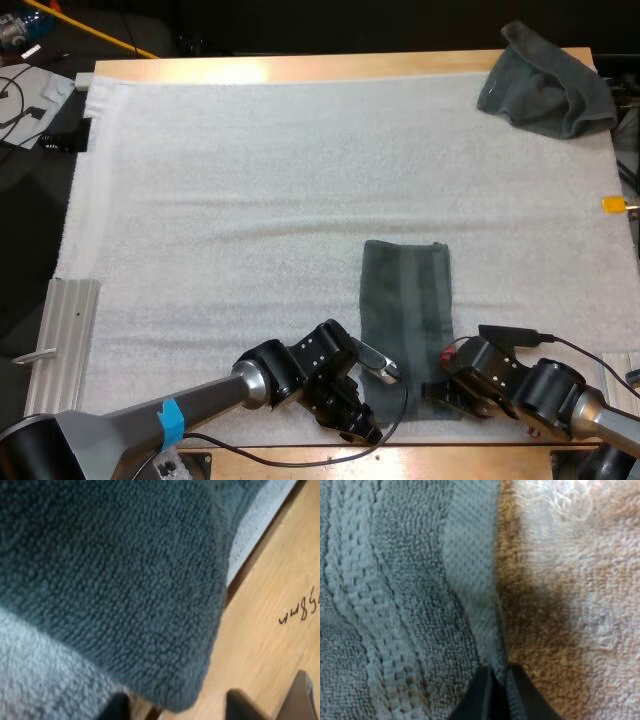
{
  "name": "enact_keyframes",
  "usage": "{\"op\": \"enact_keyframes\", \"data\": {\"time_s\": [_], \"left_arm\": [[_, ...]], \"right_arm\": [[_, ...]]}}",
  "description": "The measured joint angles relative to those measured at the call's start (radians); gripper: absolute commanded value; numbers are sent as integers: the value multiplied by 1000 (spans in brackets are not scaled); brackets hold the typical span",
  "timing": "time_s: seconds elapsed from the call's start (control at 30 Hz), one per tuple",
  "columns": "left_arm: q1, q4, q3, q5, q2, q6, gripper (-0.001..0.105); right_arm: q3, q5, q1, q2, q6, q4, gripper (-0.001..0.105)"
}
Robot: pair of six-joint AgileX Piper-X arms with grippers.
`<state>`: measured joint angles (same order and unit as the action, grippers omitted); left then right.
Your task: Pick towel from pile, fold and stack
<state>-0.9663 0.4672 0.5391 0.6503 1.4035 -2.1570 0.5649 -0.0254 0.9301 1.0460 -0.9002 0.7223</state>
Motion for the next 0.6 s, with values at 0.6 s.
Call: {"op": "enact_keyframes", "data": {"time_s": [0.6], "left_arm": [[-1,169,54,-28,-127,45,0]], "right_arm": [[12,25,0,-18,-28,19,0]]}}
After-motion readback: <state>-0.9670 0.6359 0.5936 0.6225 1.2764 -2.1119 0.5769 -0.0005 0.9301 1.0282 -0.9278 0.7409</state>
